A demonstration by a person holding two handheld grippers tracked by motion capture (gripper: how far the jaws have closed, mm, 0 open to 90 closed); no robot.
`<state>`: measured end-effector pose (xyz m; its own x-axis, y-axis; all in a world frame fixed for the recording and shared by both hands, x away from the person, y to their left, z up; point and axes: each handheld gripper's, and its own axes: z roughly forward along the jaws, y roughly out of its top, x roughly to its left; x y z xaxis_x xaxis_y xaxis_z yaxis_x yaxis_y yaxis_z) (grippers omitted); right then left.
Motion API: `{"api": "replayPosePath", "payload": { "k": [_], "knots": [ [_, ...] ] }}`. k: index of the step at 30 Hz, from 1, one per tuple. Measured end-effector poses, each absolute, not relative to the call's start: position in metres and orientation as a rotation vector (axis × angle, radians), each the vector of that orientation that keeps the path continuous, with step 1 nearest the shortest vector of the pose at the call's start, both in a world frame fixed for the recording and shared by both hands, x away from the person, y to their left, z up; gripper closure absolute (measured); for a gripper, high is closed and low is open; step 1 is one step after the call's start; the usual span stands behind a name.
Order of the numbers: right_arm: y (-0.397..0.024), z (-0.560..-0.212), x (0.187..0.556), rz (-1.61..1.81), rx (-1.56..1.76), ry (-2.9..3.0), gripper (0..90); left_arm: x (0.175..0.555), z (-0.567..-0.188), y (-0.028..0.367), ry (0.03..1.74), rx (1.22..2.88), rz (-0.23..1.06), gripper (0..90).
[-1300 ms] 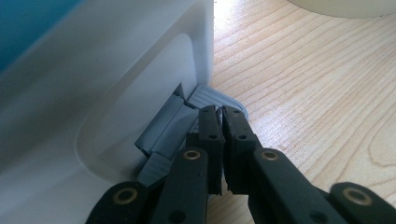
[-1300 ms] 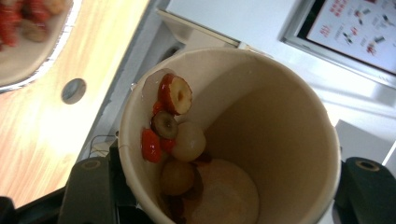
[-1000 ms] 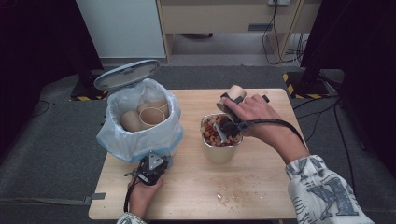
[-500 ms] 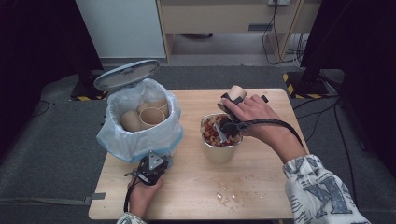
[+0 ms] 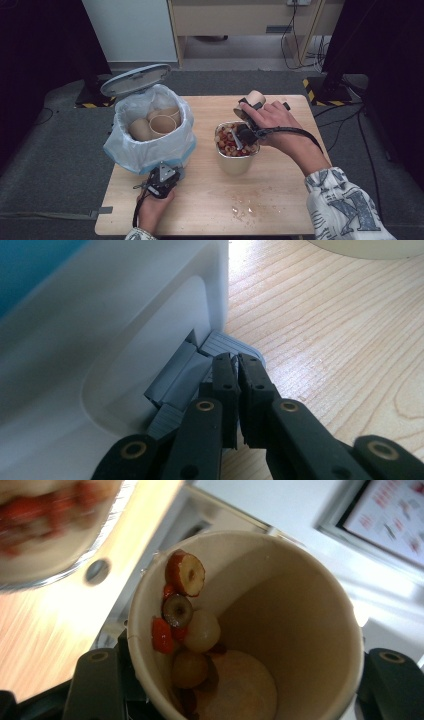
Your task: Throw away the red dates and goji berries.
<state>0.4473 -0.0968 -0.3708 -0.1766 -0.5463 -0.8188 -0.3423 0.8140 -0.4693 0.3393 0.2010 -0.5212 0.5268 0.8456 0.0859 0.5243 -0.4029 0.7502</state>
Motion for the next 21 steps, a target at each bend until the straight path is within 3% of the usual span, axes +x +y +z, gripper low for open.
{"api": "replayPosePath", "payload": {
  "k": [9, 14, 17, 21],
  "knots": [
    [-0.1, -0.37, 0.444, -0.196, -0.672, 1.768, 34.0, 0.339, -0.521, 0.201, 1.109, 2.091, 0.61, 85.9],
    [-0.105, -0.351, 0.447, -0.12, -0.537, 1.744, 34.3, 0.339, -0.521, 0.201, 1.108, 2.092, 0.612, 85.9],
    [-0.097, -0.389, 0.443, -0.349, -0.786, 1.789, 34.9, 0.34, -0.521, 0.201, 1.107, 2.094, 0.61, 85.8],
    [-0.098, -0.374, 0.445, -0.281, -0.717, 1.759, 34.9, 0.34, -0.521, 0.201, 1.105, 2.093, 0.609, 85.8]
  ]
}}
